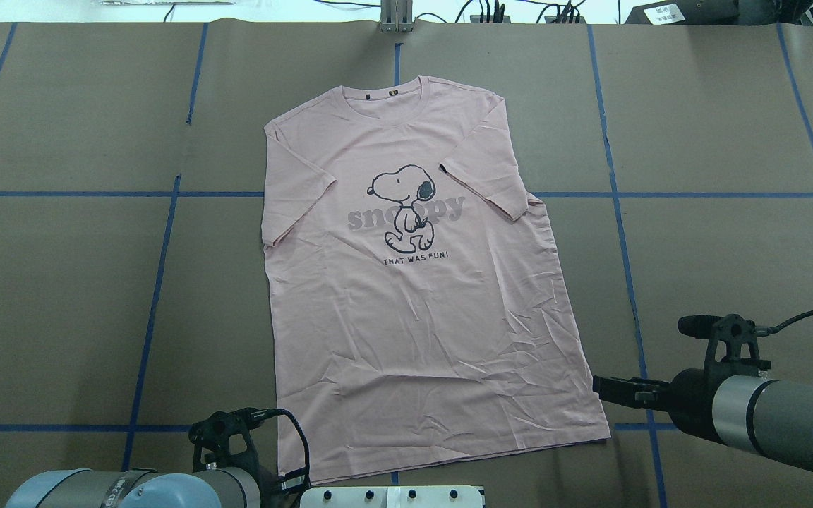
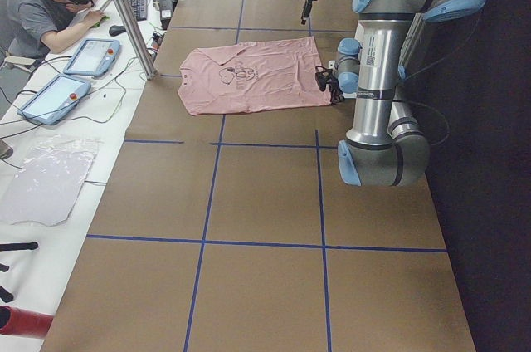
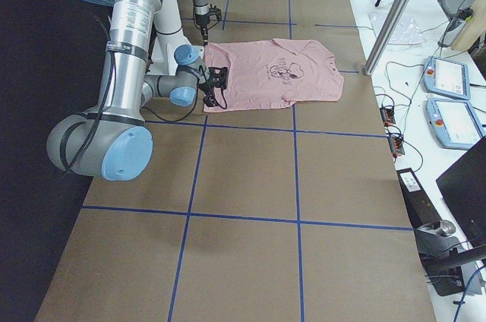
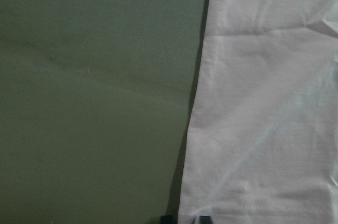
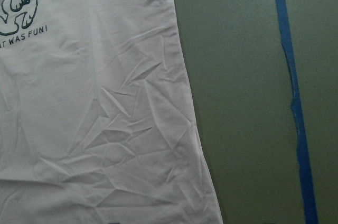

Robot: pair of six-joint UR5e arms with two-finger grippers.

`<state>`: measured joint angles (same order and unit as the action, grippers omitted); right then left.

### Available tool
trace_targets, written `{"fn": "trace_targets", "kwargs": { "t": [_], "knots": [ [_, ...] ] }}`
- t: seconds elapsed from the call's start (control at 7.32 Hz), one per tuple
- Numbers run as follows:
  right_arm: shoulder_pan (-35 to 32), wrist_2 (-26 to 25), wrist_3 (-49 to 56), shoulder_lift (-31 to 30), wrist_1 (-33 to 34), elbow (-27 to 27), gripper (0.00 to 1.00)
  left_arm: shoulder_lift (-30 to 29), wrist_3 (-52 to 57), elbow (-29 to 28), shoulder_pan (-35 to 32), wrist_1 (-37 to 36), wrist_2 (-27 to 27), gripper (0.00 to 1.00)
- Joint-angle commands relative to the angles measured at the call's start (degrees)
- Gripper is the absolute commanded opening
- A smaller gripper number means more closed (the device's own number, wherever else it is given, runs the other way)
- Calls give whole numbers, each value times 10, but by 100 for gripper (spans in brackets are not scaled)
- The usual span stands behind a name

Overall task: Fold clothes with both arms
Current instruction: 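Lower both grippers to the hem corners nearest the robot and grasp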

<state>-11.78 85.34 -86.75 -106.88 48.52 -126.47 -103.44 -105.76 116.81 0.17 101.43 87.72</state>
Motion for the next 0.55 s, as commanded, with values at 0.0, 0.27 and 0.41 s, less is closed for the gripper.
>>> {"fn": "trace_targets", "kwargs": {
  "t": [0.0, 0.27, 0.41],
  "knots": [
    [0, 0, 0, 0, 0, 0, 94, 0, 0, -1, 0, 0, 0, 8],
    [0, 0, 0, 0, 0, 0, 94, 0, 0, 1, 0, 0, 0, 7],
    [0, 0, 0, 0, 0, 0, 93, 0, 0, 5, -1, 0, 1, 0]
  ]
}}
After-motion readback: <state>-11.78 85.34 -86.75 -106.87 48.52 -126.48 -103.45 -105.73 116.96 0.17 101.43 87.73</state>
